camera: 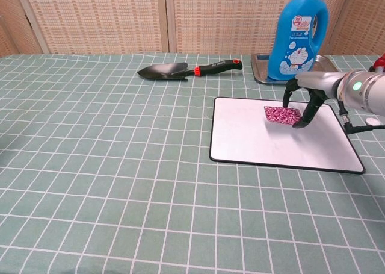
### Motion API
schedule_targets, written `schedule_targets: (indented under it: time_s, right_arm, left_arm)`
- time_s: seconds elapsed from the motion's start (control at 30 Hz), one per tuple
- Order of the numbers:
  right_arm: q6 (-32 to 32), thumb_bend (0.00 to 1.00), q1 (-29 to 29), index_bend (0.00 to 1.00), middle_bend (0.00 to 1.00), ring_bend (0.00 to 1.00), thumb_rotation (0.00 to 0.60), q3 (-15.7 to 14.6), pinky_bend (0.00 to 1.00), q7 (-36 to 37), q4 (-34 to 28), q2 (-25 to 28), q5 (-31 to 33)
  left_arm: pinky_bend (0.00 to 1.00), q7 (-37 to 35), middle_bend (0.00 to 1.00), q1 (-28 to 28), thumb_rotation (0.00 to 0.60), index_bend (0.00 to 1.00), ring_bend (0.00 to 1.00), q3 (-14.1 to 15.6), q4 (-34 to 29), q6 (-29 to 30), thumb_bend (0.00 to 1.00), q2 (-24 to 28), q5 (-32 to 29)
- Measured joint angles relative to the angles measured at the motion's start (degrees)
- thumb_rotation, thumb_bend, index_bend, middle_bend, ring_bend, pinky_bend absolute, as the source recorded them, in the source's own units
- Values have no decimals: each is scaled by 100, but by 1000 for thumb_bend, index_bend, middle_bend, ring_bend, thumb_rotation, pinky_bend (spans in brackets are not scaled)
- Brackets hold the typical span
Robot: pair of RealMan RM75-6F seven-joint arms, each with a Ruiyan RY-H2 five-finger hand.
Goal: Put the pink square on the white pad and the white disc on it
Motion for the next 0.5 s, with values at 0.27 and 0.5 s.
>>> schedule_targets:
  time_s: [0.27,0.5]
  right_arm:
    - [-63,125,102,307,0,0,600,-97,0,32,78,-32,144]
    - [30,109,128,282,0,0,600,-187,0,46,27,58,135]
  left_arm:
    - [0,-59,0,-5,600,0,0,10,-4,-17,233,18,14]
    - [0,-2,0,0,600,0,0,23,-12,-1,234,8,34]
